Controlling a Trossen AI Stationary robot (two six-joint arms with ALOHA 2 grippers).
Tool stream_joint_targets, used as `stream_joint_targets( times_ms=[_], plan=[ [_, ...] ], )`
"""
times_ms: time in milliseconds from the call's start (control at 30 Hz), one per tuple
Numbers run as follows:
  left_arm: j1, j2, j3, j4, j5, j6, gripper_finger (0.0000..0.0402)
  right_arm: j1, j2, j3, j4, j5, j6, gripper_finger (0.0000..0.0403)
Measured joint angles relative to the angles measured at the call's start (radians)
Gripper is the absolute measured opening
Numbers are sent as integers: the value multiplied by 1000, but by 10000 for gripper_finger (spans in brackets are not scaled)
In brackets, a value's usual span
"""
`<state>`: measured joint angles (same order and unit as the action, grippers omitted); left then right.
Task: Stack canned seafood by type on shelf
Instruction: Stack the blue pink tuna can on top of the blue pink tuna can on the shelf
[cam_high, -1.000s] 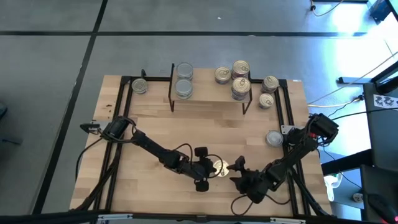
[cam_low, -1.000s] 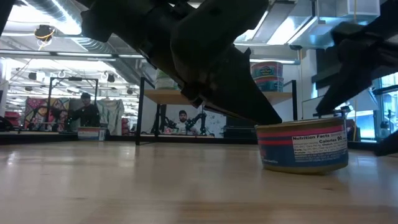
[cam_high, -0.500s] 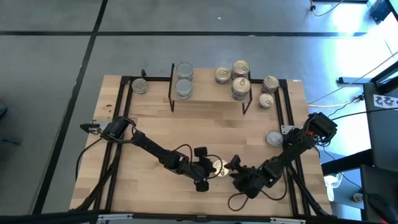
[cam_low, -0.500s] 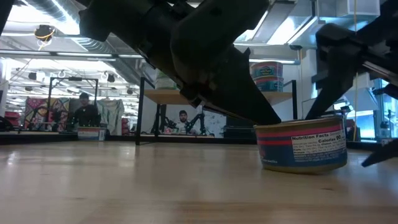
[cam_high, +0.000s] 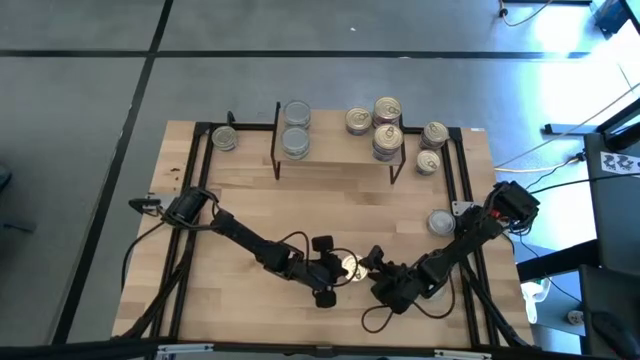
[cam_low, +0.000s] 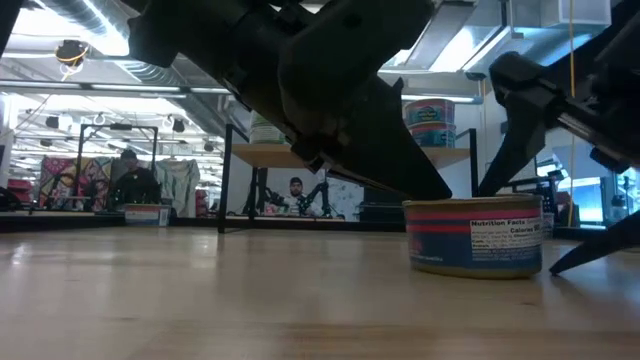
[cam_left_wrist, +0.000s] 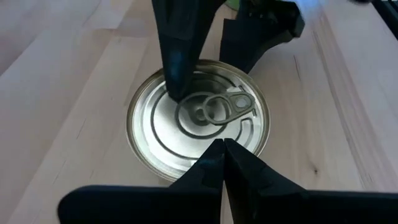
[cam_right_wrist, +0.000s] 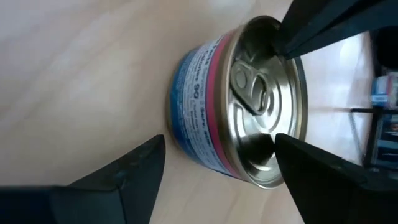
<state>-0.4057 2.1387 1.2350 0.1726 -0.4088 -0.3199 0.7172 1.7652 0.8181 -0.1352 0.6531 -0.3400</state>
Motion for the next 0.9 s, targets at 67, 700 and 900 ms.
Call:
stream_joint_targets(
  times_ms=[67, 700, 900],
  plan=[
    [0, 0, 0, 0, 0, 0, 8, 2, 11, 0, 10, 2, -20, 298],
    [-4, -93, -8, -100, 7, 28, 8, 58, -8, -1, 34, 149, -33, 298],
    [-3, -82, -2, -153, -27, -13, 8, 55, -8, -1, 37, 140, -27, 298]
  ],
)
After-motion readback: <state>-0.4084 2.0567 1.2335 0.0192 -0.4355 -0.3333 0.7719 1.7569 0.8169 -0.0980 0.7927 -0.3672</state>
